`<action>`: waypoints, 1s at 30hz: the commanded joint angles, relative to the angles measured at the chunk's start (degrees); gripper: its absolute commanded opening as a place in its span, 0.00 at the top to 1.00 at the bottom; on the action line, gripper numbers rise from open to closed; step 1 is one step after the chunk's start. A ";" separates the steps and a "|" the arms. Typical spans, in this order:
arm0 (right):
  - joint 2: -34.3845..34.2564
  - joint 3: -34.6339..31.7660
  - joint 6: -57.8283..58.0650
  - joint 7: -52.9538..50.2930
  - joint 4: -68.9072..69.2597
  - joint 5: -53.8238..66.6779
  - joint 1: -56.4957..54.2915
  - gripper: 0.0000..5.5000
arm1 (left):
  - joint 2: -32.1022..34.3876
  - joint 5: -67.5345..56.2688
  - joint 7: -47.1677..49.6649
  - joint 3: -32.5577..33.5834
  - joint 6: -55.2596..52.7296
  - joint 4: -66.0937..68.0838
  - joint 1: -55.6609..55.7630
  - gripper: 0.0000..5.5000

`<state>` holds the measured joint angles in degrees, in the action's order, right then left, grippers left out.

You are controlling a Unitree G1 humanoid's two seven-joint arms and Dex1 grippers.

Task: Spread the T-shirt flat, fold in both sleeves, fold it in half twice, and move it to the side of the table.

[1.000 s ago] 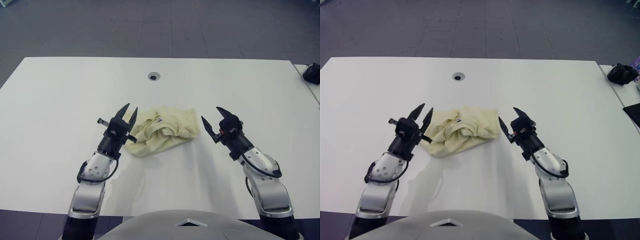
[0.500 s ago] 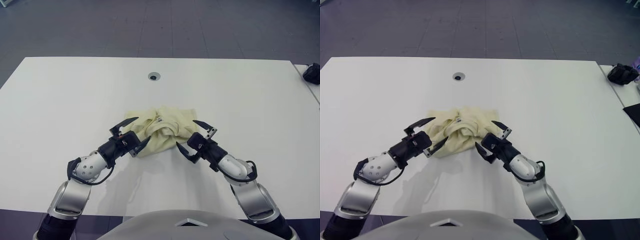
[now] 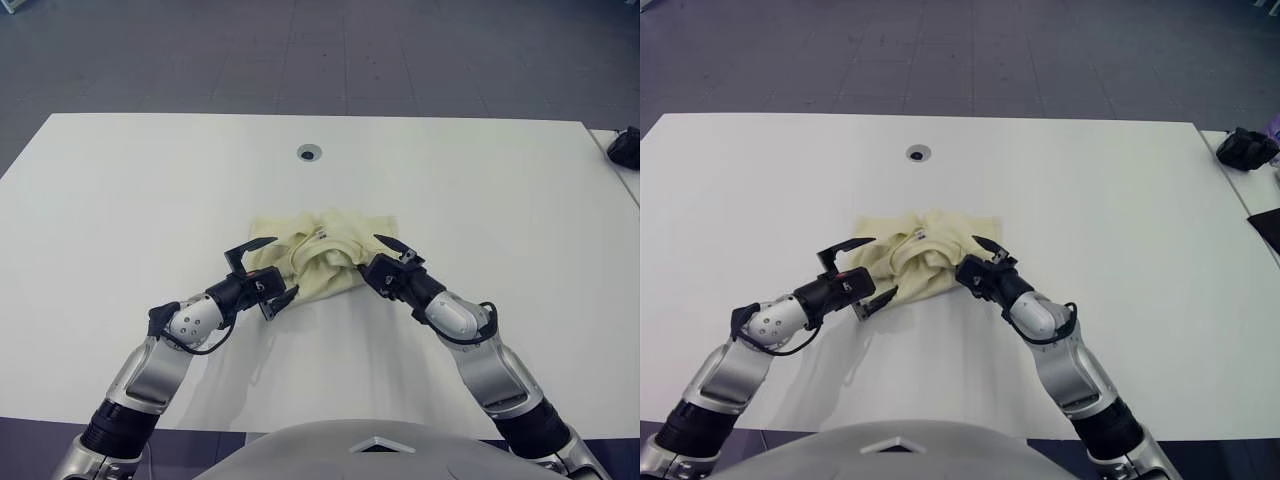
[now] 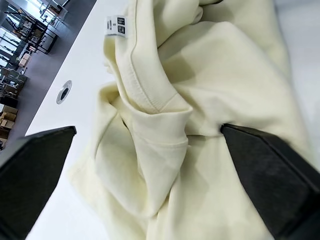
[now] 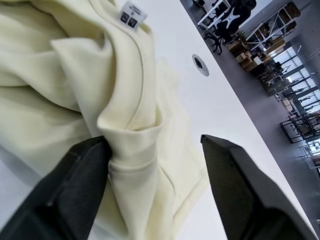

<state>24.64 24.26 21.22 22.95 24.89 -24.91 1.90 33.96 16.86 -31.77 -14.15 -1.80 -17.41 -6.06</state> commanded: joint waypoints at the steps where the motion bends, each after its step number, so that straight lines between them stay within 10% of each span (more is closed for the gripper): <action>1: 1.04 -1.51 -1.16 1.42 0.66 0.49 -0.46 0.56 | -1.17 0.57 1.11 -0.45 0.73 0.36 -0.15 0.02; 16: -0.88 -3.68 -2.39 0.55 0.63 1.71 1.10 1.00 | -1.25 -4.51 0.34 3.00 1.32 -2.33 -1.42 0.15; 30: -2.02 -3.85 -3.12 0.73 0.19 1.44 -0.06 1.00 | 0.41 -0.20 -1.18 0.69 3.23 2.88 2.59 0.58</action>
<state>23.12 20.67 18.06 23.83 24.92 -23.36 2.54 33.73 15.61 -33.12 -13.60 1.37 -16.11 -5.71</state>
